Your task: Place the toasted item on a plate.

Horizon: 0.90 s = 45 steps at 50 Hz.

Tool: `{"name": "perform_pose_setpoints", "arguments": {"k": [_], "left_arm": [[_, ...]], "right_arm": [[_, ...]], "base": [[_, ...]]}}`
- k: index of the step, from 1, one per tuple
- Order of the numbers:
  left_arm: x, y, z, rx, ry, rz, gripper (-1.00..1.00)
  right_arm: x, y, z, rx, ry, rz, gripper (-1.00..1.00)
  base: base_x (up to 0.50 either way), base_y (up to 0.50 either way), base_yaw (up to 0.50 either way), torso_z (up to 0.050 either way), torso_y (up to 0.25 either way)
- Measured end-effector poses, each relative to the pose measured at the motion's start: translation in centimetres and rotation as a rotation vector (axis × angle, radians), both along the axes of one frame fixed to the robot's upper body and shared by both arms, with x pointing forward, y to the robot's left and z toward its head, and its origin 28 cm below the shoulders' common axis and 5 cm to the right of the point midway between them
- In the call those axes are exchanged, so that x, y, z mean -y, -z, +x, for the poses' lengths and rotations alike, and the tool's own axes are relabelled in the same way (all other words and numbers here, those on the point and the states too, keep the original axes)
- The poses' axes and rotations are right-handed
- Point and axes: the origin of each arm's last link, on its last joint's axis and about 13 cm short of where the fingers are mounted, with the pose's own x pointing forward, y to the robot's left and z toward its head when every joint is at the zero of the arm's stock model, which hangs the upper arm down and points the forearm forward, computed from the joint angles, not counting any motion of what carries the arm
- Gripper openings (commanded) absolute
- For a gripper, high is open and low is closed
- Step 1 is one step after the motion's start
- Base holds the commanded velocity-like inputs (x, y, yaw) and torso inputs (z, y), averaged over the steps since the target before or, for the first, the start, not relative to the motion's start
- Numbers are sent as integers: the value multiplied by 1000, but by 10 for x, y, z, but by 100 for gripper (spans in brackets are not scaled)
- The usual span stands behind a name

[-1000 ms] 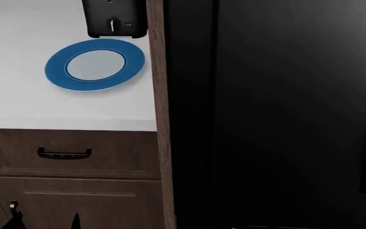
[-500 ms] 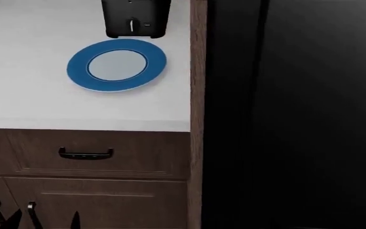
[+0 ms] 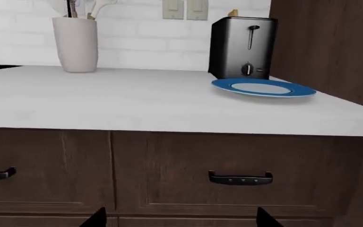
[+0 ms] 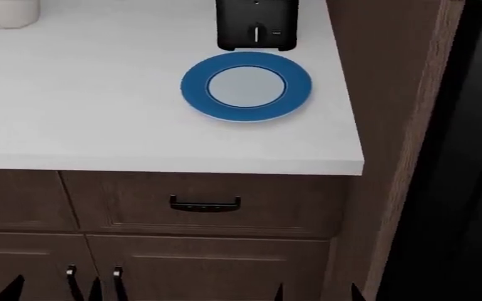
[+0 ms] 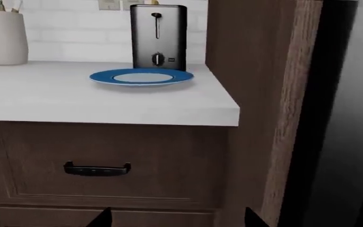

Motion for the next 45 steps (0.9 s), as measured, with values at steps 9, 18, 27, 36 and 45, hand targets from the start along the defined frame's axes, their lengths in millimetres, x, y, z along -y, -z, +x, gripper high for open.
{"name": "perform_pose_setpoints", "arguments": {"k": [9, 18, 27, 36, 45], "left_arm": [[0, 1, 0, -1, -2, -1, 100], [0, 1, 1, -1, -2, -1, 100], [0, 2, 1, -8, -4, 4, 100], [-2, -8, 8, -19, -14, -13, 100], [-11, -53, 27, 25, -32, -16, 100]], "right_arm": [[0, 1, 0, -4, -3, 2, 100], [0, 2, 0, -6, -5, 6, 100], [0, 2, -1, -1, 2, 17, 100], [3, -10, 9, 25, 2, -2, 100], [8, -46, 38, 88, -1, -27, 100]], "base": [[0, 500, 0, 0, 0], [0, 496, 0, 0, 0], [0, 0, 0, 0, 0], [0, 0, 0, 0, 0], [0, 0, 0, 0, 0]]}}
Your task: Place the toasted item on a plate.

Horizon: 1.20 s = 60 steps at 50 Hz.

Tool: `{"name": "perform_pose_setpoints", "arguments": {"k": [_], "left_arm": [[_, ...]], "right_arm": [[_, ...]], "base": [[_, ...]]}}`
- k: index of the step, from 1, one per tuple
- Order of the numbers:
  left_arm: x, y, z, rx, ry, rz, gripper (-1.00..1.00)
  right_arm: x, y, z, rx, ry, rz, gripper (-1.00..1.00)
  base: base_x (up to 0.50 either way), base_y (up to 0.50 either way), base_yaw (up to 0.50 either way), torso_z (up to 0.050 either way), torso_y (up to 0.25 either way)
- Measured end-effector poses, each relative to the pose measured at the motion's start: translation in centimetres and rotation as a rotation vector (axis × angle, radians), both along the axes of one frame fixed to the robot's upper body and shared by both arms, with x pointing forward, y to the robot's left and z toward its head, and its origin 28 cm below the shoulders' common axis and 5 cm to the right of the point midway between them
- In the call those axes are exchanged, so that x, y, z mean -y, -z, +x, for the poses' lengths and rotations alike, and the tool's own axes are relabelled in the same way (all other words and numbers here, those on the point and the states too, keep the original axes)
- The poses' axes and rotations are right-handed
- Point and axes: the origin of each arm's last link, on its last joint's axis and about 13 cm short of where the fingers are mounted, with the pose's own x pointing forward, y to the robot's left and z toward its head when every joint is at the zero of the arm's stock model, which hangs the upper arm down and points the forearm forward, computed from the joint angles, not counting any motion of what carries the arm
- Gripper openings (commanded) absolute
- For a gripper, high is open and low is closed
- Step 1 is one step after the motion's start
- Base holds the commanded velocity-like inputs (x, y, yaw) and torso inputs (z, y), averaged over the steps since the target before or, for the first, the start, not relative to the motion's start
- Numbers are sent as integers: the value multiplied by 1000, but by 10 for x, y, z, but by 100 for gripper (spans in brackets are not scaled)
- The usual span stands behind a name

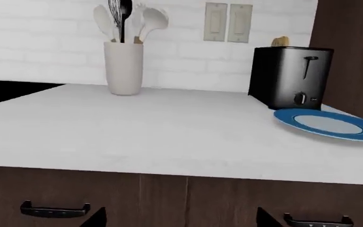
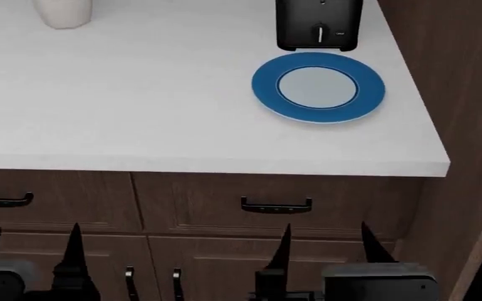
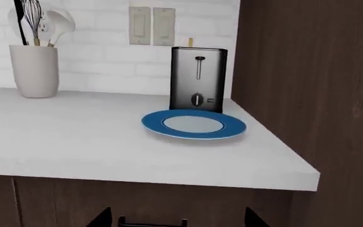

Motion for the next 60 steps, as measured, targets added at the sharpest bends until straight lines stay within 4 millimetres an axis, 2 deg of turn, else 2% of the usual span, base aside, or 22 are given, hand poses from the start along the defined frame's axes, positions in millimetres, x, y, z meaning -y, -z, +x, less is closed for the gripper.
{"name": "perform_pose_setpoints", "arguments": {"k": [15, 24, 33, 45, 60], "left_arm": [[-13, -91, 38, 63, -3, -12, 100], [-15, -131, 59, 59, 26, 8, 100], [-14, -166, 80, 65, 42, 36, 100], [-13, -194, 87, 78, 48, 63, 100], [-12, -207, 86, 91, 57, 87, 100]], "right_arm": [[8, -74, 54, 76, 7, -22, 100], [12, -110, 84, 81, 15, -27, 100], [12, -143, 104, 82, 11, -28, 100], [8, -170, 112, 83, -2, -42, 100], [5, -179, 115, 79, -13, -68, 100]], "base": [[0, 0, 0, 0, 0], [0, 0, 0, 0, 0], [0, 0, 0, 0, 0], [52, 0, 0, 0, 0], [328, 0, 0, 0, 0]]}}
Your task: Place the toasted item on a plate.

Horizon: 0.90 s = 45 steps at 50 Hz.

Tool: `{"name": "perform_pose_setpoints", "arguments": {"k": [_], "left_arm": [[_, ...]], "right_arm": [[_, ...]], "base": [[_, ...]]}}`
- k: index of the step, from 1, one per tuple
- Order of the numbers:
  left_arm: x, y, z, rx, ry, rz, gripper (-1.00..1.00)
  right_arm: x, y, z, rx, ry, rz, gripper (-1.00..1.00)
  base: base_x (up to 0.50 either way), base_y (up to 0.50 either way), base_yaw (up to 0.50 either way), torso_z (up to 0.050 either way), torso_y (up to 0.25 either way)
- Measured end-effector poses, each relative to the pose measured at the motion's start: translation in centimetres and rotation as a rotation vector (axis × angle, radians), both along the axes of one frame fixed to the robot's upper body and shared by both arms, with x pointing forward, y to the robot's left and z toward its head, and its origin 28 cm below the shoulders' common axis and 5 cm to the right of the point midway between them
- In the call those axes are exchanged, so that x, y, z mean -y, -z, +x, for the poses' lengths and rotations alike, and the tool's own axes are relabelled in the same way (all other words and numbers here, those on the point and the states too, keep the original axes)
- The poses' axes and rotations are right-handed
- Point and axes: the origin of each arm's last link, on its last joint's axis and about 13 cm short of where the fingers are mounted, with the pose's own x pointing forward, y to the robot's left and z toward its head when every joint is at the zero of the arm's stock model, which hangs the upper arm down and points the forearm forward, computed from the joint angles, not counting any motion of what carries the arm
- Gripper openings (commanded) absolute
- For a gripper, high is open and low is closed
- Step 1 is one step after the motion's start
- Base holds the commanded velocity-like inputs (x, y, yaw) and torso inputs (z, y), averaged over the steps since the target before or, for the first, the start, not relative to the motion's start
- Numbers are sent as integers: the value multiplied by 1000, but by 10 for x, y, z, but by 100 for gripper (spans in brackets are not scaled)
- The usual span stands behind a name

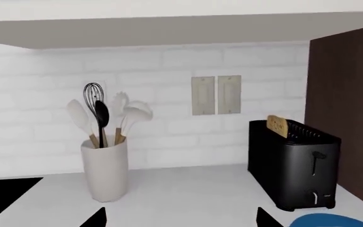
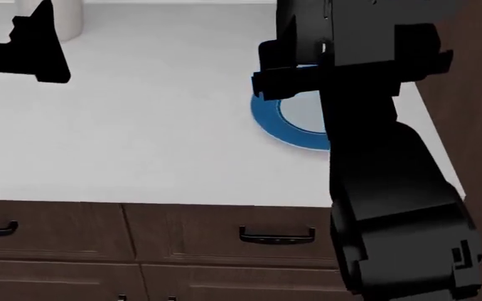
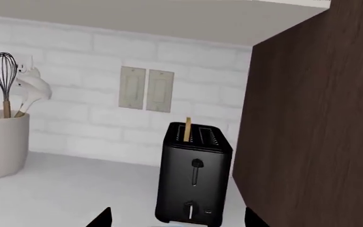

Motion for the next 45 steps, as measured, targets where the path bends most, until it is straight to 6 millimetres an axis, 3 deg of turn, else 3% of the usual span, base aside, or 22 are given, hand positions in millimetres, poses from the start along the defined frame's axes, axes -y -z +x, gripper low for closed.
{"name": "perform_pose_setpoints", "arguments": {"k": [45], "left_arm": [[5, -6, -2, 8, 23, 39, 100]], "right_arm": [[1, -6, 0, -2, 1, -23, 100]], "base": [[346, 0, 0, 0, 0]]}}
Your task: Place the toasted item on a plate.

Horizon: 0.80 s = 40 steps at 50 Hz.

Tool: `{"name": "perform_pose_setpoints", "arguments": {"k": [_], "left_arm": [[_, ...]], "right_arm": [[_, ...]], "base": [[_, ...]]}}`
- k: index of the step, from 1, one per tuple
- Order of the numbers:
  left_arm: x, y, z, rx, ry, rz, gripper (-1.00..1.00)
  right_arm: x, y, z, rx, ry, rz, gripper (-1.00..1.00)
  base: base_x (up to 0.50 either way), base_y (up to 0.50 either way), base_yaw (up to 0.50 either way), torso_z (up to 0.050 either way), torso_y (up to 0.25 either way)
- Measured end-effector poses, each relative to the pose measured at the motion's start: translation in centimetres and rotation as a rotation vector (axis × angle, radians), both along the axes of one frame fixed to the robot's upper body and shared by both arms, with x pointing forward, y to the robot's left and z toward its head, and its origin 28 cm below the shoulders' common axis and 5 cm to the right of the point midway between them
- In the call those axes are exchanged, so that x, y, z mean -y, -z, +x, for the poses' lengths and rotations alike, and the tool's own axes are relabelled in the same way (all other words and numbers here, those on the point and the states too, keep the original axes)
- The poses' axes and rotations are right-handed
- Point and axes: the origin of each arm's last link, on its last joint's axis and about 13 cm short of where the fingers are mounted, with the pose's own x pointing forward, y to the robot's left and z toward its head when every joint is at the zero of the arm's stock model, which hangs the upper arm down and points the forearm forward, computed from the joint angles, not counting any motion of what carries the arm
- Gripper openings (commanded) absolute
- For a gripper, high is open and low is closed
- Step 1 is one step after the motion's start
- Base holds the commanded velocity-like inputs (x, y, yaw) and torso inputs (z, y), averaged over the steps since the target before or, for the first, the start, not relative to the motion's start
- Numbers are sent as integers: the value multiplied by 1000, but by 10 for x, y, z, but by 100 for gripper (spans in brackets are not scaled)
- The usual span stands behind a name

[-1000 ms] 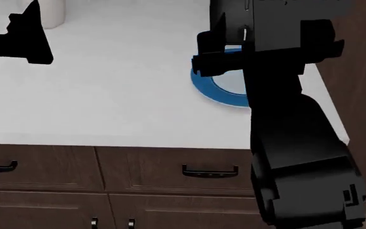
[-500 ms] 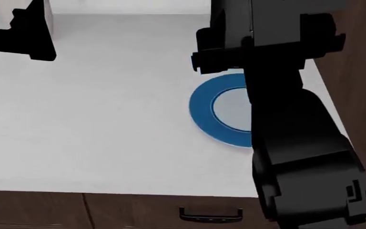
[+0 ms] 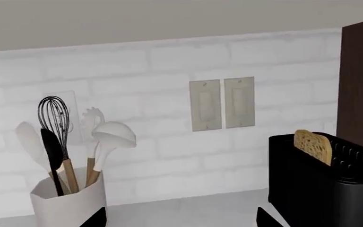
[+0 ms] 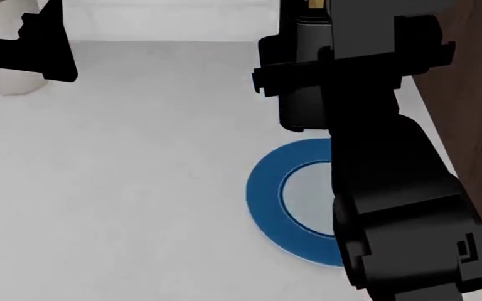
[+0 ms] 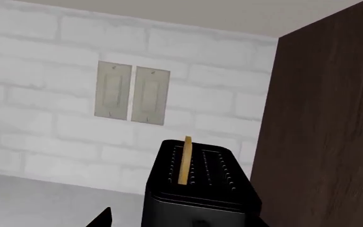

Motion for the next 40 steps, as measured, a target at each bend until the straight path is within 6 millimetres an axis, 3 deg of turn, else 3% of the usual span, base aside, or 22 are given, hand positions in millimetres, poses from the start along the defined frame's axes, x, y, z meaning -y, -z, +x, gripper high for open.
{"name": "perform_pose_setpoints", "arguments": {"k": [40], "left_arm": [[2, -3, -2, 5, 9, 18, 100]], "right_arm": [[1, 0, 0, -3, 3, -1, 100]], "base": [[341, 0, 0, 0, 1]]}}
